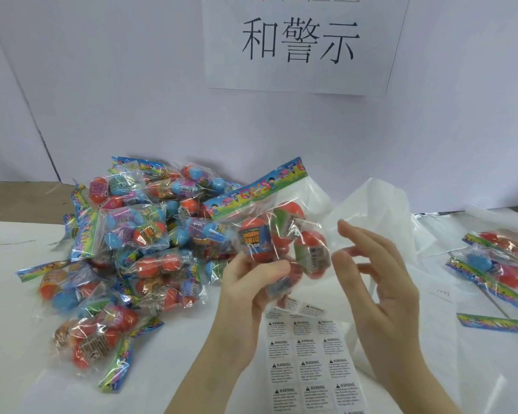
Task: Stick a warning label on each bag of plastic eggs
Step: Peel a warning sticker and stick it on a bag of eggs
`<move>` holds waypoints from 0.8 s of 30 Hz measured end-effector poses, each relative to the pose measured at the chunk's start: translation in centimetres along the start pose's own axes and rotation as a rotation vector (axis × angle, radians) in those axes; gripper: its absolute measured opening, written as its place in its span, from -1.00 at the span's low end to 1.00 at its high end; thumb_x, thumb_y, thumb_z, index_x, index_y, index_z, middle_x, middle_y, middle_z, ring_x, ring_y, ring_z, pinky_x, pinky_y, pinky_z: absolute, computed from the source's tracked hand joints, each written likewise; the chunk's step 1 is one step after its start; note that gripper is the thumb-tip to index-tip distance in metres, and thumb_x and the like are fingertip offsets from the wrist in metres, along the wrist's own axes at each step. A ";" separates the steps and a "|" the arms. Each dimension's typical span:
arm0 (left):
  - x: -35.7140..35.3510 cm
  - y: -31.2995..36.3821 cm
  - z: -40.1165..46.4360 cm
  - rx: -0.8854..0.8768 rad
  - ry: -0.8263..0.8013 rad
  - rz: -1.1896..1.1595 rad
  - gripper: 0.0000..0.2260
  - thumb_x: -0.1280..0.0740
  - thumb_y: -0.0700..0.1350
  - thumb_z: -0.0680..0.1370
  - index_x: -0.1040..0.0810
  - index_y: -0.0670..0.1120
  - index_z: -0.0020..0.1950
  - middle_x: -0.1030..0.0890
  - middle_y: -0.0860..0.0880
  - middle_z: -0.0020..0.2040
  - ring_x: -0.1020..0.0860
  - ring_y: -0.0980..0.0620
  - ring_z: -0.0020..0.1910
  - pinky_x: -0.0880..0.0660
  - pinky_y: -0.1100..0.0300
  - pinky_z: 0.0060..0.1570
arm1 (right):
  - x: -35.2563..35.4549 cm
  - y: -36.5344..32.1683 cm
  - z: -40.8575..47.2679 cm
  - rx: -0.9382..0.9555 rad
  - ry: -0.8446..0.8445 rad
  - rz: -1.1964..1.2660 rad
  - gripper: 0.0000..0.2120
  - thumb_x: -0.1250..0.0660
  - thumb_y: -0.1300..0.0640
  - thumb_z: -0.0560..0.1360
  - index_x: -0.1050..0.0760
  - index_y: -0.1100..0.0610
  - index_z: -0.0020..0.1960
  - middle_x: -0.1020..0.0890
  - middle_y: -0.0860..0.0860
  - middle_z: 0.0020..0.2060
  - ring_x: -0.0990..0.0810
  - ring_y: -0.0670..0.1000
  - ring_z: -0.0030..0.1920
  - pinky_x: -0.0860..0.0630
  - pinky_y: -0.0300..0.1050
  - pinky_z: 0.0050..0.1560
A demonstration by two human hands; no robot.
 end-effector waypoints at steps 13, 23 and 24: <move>0.2 -0.5 0.1 0.004 -0.015 0.136 -0.81 -0.42 -0.04 0.13 -0.61 -0.04 -0.30 -0.60 -0.06 -0.32 -0.53 0.09 -0.39 -0.39 0.31 -0.49 | 0.0 0.7 0.1 -0.128 -0.067 0.087 -0.89 -0.41 0.05 0.35 -0.60 -0.14 -0.16 -0.66 -0.16 -0.23 -0.54 -0.11 -0.21 -0.42 -0.24 -0.11; -0.2 -0.5 0.1 0.021 -0.028 0.157 -0.95 -0.39 -0.14 0.31 -0.63 -0.05 -0.35 -0.61 -0.04 -0.38 -0.52 0.11 -0.48 -0.37 0.32 -0.55 | 1.0 0.6 0.2 -0.146 0.032 0.192 -0.86 -0.43 0.10 0.34 -0.65 -0.15 -0.20 -0.64 -0.13 -0.22 -0.53 -0.11 -0.20 -0.40 -0.29 -0.12; -0.2 -0.5 0.1 0.023 -0.037 0.155 -0.96 -0.40 -0.15 0.30 -0.63 -0.05 -0.35 -0.61 -0.05 -0.38 -0.53 0.11 -0.47 -0.38 0.33 -0.55 | 0.8 0.9 0.2 -0.189 0.016 0.209 -0.85 -0.45 0.12 0.34 -0.66 -0.15 -0.21 -0.65 -0.13 -0.22 -0.55 -0.13 -0.19 -0.41 -0.31 -0.12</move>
Point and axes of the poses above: each hand's wrist, its own z-axis towards the middle knuckle, its own x-axis out of the back of the hand, y = z × x, the point moved 9 cm from there along z, towards the middle knuckle
